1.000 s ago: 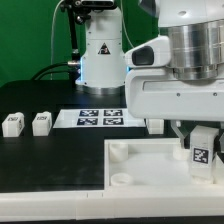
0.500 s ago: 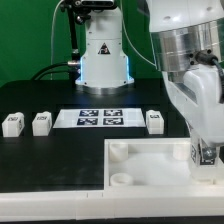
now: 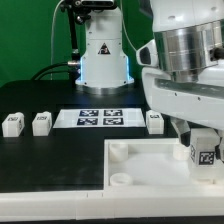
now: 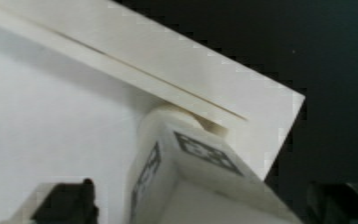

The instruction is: Assemble one leg

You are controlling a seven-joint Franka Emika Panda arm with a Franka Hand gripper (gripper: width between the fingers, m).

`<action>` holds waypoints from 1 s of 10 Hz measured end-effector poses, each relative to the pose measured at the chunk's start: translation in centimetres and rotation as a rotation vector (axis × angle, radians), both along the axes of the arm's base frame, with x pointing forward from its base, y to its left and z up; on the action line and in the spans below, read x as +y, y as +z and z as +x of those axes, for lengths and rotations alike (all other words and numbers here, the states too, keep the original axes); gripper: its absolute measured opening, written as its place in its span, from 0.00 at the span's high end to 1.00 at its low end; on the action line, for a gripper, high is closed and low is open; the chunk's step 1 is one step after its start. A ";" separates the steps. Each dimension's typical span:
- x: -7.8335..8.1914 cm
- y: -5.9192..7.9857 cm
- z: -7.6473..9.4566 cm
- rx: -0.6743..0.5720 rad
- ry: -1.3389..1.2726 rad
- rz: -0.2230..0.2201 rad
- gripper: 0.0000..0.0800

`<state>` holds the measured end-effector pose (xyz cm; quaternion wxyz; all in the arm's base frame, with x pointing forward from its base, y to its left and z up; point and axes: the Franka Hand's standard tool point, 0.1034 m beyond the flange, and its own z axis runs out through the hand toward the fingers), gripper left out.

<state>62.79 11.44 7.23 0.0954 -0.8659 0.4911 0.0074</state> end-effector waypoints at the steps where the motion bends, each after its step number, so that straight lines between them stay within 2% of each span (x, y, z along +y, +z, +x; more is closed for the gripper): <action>1: 0.0 0.0 0.0 -0.020 0.113 -0.009 0.21; 3: -0.1 0.0 0.0 -0.052 0.295 -0.025 0.19; 5: -0.7 0.3 0.1 -0.108 0.775 -0.110 0.19; 6: -1.6 0.5 0.4 -0.150 1.037 -0.135 0.19; 7: -2.2 0.3 0.4 -0.157 1.097 -0.138 0.19; 9: -2.0 0.3 0.3 -0.145 1.018 -0.132 0.22; 10: -2.0 0.3 0.3 -0.144 1.002 -0.130 0.44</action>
Offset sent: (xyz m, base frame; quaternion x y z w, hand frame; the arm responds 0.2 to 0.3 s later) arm -0.0043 -0.0137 -0.0036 -0.0396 0.0424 -0.5711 0.8188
